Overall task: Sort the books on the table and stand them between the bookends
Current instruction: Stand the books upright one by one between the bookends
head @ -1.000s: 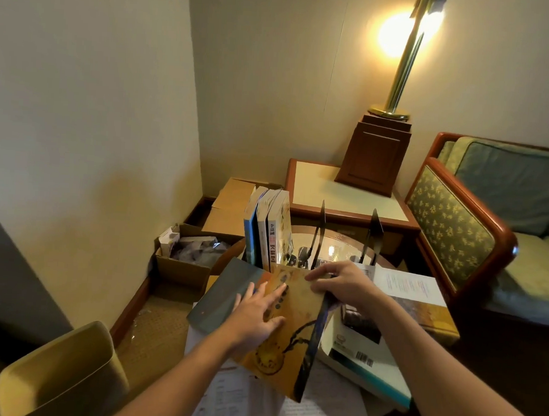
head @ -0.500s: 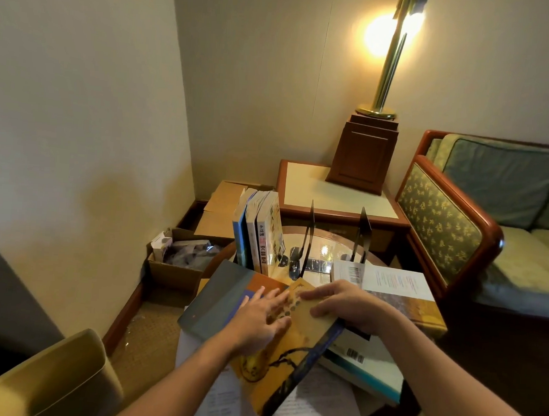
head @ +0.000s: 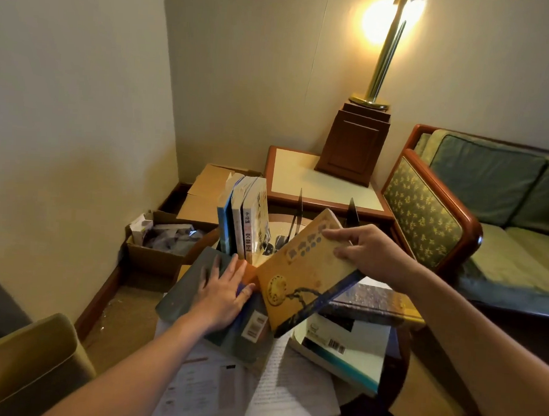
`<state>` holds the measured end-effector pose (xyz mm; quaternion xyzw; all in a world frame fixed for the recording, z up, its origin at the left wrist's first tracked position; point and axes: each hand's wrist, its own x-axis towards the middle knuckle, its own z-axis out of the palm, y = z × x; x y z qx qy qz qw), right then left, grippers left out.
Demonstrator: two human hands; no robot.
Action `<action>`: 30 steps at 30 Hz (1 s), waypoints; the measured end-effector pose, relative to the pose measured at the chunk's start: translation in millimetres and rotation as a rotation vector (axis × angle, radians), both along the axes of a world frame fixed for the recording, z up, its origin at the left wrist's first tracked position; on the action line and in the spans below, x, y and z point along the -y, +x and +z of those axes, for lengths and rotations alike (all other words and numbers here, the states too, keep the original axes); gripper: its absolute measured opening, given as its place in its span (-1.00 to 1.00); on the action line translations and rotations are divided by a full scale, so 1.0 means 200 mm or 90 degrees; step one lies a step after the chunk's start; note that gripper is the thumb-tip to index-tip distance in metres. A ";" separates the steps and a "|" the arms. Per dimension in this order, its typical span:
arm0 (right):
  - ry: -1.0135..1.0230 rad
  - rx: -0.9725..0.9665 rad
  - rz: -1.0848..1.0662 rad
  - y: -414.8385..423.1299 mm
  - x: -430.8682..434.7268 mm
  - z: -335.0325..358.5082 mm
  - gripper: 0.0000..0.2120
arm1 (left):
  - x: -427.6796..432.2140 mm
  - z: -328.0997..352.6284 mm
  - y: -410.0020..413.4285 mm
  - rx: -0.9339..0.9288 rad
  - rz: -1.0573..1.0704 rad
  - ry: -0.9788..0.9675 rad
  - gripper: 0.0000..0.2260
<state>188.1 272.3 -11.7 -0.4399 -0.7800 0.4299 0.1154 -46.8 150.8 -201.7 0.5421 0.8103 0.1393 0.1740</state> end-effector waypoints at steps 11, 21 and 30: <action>0.244 0.001 0.004 -0.21 -0.10 0.05 -0.65 | 0.00 -0.05 -0.03 -0.091 -0.031 0.030 -0.34; 0.368 0.017 -0.010 -0.55 -0.17 -0.04 -0.61 | 0.01 -0.11 -0.04 -0.112 -0.037 0.096 -0.37; 0.324 0.088 0.069 -0.86 -0.26 -0.23 -0.51 | 0.01 -0.13 -0.04 -0.122 -0.036 0.111 -0.38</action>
